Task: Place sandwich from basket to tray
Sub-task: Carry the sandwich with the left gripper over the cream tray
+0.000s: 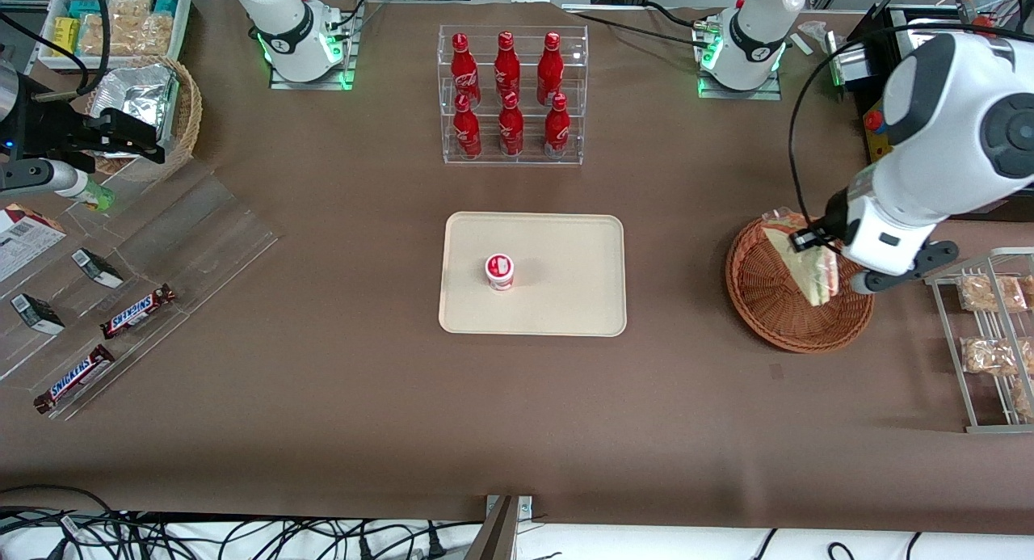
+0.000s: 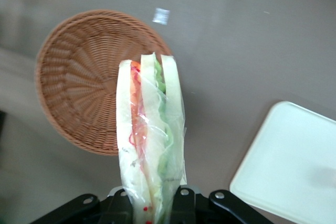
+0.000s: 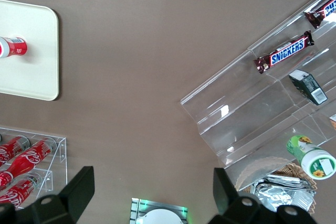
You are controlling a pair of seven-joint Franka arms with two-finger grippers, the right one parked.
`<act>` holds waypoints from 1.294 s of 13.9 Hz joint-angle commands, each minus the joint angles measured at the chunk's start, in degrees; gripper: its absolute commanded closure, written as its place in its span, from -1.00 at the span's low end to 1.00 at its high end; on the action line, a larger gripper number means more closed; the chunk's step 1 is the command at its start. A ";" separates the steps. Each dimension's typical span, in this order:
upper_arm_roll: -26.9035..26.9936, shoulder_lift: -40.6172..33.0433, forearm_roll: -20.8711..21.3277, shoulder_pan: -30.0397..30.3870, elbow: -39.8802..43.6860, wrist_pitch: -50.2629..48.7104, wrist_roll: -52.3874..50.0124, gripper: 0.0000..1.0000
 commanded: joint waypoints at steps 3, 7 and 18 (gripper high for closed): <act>-8.05 1.93 -0.06 -0.26 2.52 -1.13 4.21 1.00; -15.00 5.36 0.38 -0.70 4.80 0.01 4.21 1.00; -15.01 18.98 8.63 -11.15 3.57 15.83 1.85 1.00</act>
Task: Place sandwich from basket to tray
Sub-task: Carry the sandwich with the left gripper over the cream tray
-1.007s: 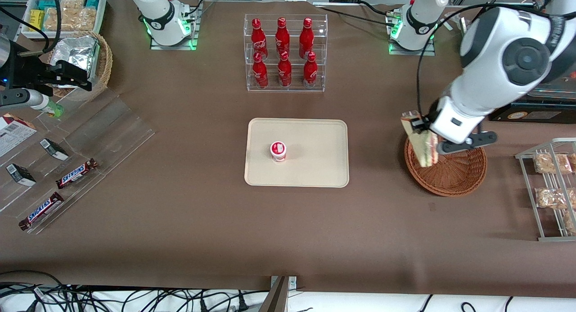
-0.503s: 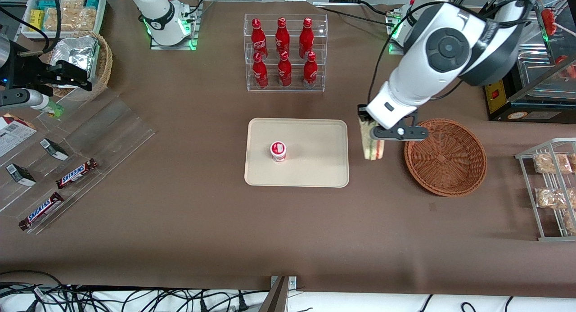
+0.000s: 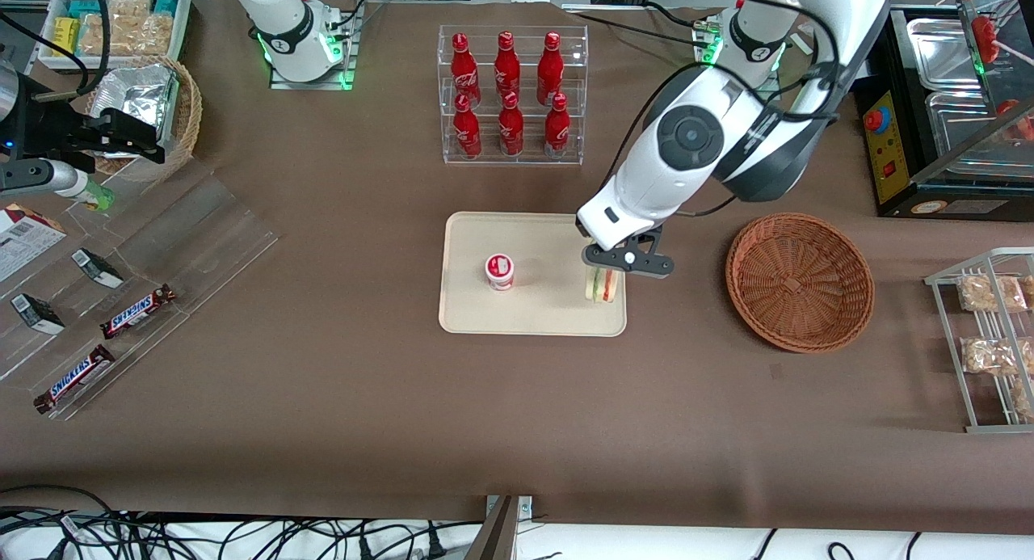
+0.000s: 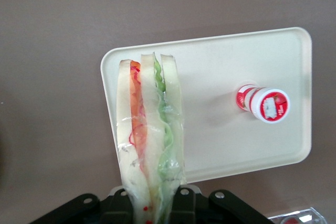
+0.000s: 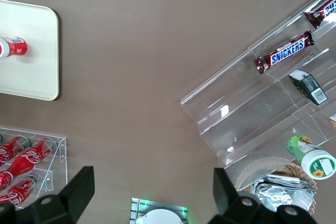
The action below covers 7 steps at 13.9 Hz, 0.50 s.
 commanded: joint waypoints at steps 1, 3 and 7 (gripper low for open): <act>0.03 3.47 4.46 -1.24 1.41 0.36 -2.39 1.00; 0.03 5.49 5.35 -2.03 1.32 2.20 -5.03 1.00; 0.12 9.09 9.65 -3.08 1.50 3.17 -7.85 1.00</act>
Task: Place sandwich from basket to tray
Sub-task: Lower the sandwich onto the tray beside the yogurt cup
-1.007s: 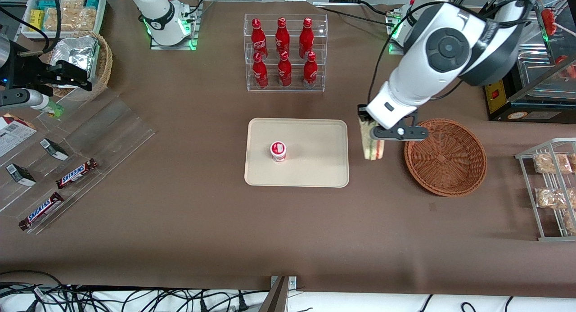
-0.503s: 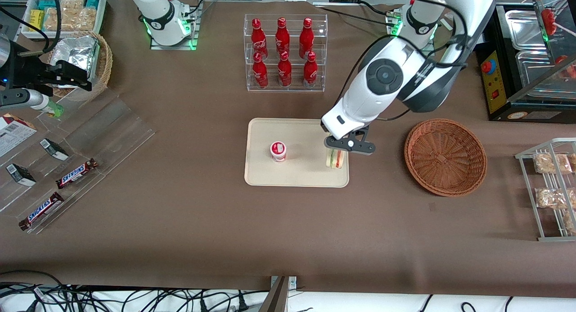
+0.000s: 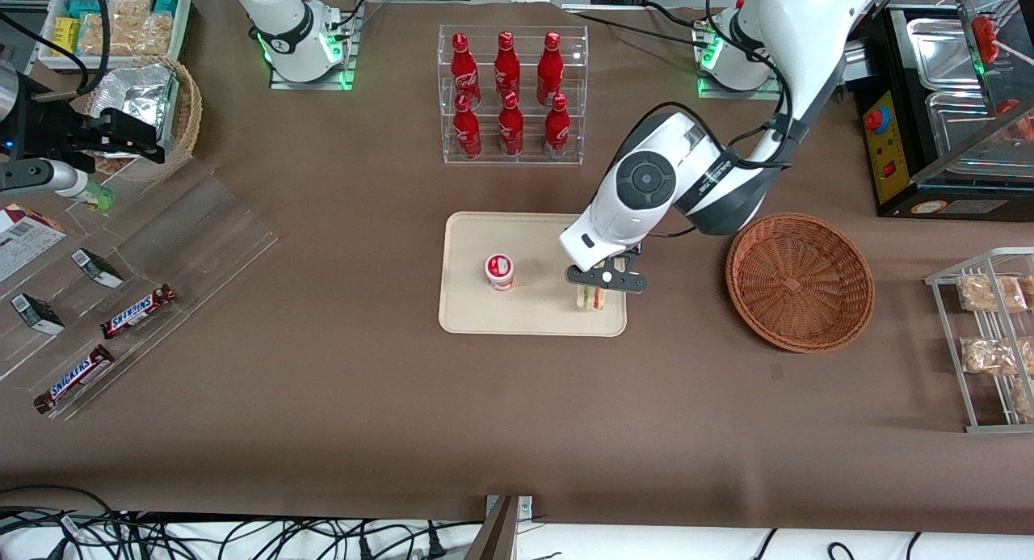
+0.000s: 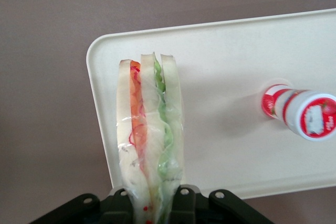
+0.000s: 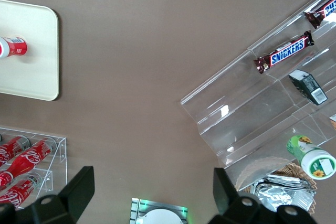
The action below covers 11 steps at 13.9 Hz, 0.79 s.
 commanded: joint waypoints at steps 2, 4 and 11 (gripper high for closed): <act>0.18 3.41 4.97 -1.47 1.37 2.10 -4.09 1.00; 0.18 4.90 6.82 -2.09 1.46 2.56 -5.42 1.00; 0.36 7.19 7.79 -3.32 1.37 2.56 -6.04 1.00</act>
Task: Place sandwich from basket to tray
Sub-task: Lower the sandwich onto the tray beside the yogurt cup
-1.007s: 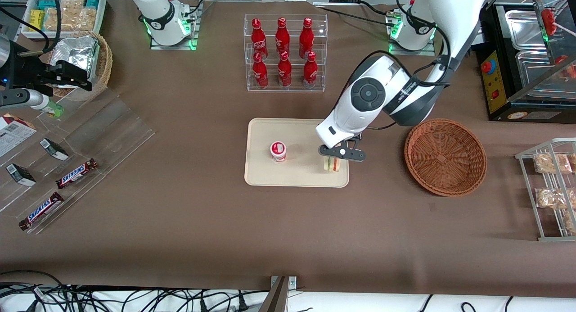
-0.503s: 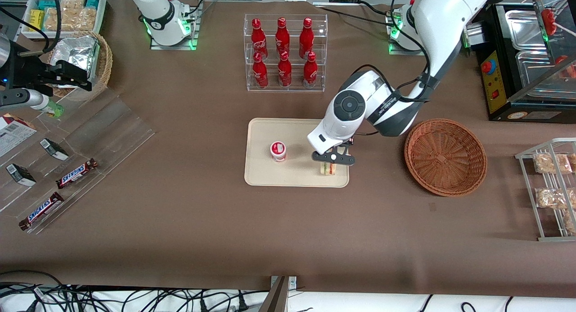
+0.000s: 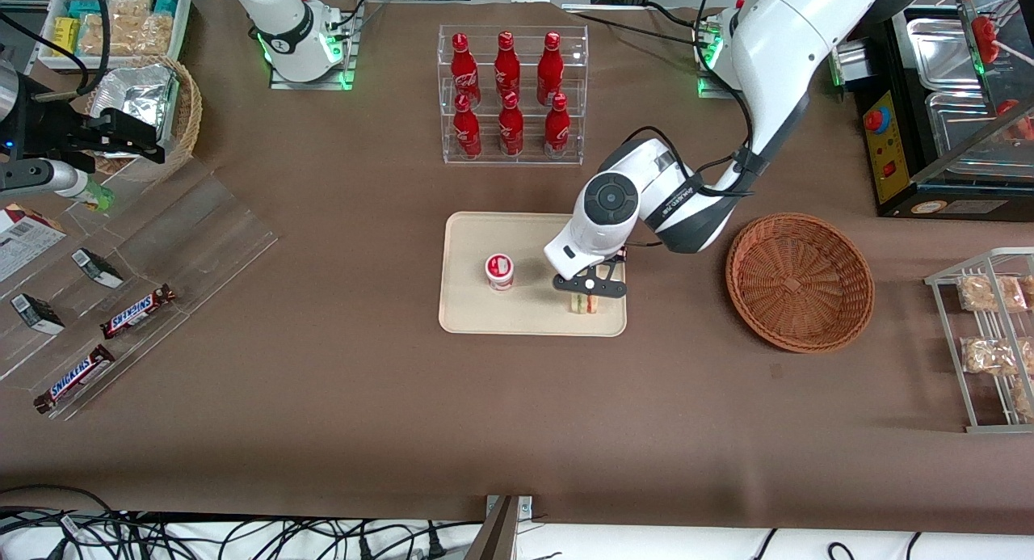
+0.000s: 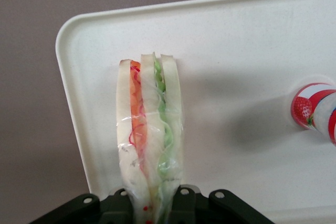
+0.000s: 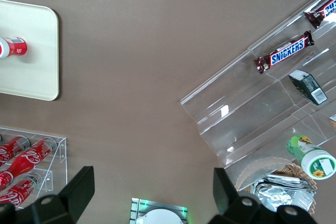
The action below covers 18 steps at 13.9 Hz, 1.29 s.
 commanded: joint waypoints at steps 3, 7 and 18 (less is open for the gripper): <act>0.30 2.27 1.96 -1.86 1.32 -0.23 -3.85 0.76; 0.47 2.53 2.57 -2.12 1.41 -0.23 -3.85 -0.18; 0.30 -11.68 1.60 4.19 2.47 -7.86 -8.33 -1.00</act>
